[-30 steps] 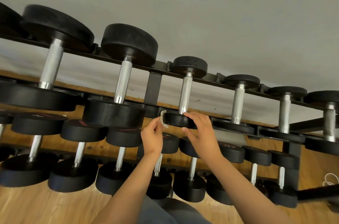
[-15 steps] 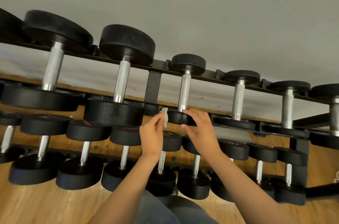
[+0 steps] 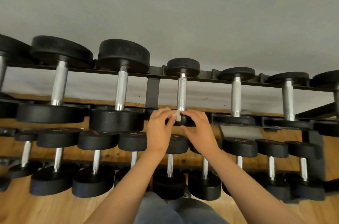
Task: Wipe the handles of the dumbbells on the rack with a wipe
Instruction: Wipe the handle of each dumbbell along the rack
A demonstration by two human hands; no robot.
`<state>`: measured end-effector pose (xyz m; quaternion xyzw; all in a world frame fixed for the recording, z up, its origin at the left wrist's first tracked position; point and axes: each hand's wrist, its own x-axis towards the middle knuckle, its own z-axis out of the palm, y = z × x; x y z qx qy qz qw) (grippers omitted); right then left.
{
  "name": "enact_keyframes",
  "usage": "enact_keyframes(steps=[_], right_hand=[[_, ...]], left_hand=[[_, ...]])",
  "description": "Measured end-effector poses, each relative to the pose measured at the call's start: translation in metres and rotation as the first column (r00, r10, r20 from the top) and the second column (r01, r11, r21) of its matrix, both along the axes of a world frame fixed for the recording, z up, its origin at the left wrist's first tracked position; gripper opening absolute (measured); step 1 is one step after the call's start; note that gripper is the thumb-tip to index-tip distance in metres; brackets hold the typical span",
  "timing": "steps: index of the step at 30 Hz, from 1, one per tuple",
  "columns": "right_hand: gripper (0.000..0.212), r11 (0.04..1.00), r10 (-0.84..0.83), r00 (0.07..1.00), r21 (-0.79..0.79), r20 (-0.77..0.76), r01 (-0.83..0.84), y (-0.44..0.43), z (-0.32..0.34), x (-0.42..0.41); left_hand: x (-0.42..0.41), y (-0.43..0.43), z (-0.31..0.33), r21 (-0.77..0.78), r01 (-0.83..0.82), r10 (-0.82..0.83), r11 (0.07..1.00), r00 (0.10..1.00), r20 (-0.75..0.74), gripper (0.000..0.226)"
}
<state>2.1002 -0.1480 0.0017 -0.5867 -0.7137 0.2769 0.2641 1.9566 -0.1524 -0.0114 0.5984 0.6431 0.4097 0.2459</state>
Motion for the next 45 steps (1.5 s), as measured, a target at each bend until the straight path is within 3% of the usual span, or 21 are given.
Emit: enact_keyframes(steps=[9,13,17,22,27,32,39,45], right_hand=[[0.043,0.995,-0.091,0.991,-0.036,-0.096,0.088,-0.008,-0.002,-0.004],[0.044,0.986,-0.164,0.978,-0.051,-0.128,0.159,-0.009,-0.002,-0.007],[0.055,0.957,-0.277,0.95,-0.125,-0.144,0.26,-0.005,-0.009,-0.006],[0.06,0.92,-0.349,0.921,-0.25,-0.175,0.302,0.004,-0.018,-0.017],[0.054,0.936,-0.323,0.936,-0.195,-0.141,0.293,0.005,-0.028,-0.028],[0.057,0.957,-0.255,0.959,-0.176,-0.121,0.232,0.007,-0.036,-0.019],[0.075,0.957,-0.254,0.956,-0.185,-0.149,0.226,0.008,-0.04,-0.018],[0.073,0.956,-0.262,0.953,-0.172,-0.154,0.236,0.007,-0.039,-0.019]], left_hand=[[-0.017,0.025,0.008,-0.188,0.066,-0.022,0.98,0.973,0.228,0.018],[-0.016,0.052,0.018,-0.234,0.129,-0.078,0.964,0.974,0.214,0.024],[-0.009,0.071,0.013,-0.432,0.212,-0.146,0.877,0.973,0.18,0.008],[-0.012,0.082,0.002,-0.55,0.235,-0.129,0.802,0.966,0.225,0.018],[-0.012,0.089,-0.001,-0.525,0.282,-0.207,0.803,0.958,0.198,0.022],[-0.022,0.085,-0.008,-0.512,0.335,-0.14,0.791,0.914,0.382,0.016],[-0.018,0.082,-0.005,-0.459,0.35,-0.236,0.817,0.928,0.287,0.002],[-0.009,0.084,-0.005,-0.455,0.179,-0.019,0.872,0.942,0.335,0.008]])
